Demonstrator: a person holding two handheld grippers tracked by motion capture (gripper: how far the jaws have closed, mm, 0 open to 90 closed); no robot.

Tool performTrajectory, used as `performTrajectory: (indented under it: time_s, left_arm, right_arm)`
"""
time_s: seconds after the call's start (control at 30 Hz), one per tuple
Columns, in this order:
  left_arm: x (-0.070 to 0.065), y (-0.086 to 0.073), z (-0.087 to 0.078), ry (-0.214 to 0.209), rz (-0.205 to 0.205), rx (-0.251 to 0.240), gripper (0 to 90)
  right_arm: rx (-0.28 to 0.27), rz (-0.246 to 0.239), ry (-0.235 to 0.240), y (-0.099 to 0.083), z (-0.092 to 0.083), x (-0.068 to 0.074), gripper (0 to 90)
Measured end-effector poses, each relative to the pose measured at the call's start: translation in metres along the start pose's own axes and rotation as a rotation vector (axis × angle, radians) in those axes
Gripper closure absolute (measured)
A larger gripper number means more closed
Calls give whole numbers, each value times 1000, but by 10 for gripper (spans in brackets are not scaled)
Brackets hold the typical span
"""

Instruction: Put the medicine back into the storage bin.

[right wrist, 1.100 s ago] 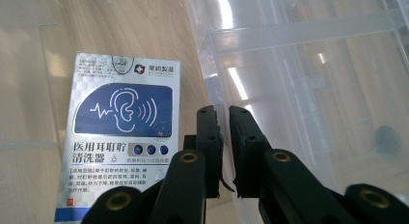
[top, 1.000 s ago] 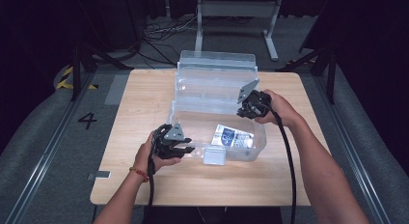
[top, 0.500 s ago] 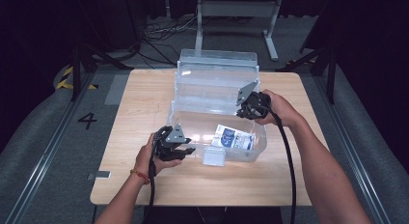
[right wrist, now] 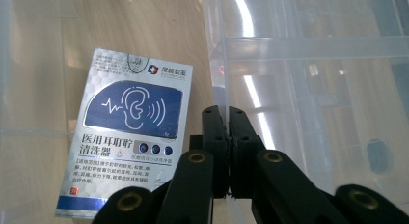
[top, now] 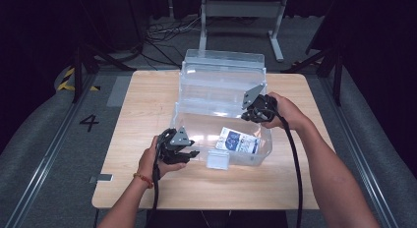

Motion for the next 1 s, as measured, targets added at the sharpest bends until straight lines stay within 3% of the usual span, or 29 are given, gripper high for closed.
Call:
performTrajectory:
  time_s: [0.2,1.0]
  left_arm:
    - [-1,0,1,14,1,14,562]
    - [-2,1,2,31,-4,29,533]
  right_arm:
    - [12,-29,-1,-1,-3,2,891]
    - [-16,-53,12,-1,-10,10,894]
Point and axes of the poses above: each handheld gripper's, and its own axes: z roughly forward along the jaws, y roughly out of its top, x roughly to its left, the point moved 5 cm from there along z, roughly forward along the jaws, and after that the axes turned 2 degrees about x, right-handed, at the moved point
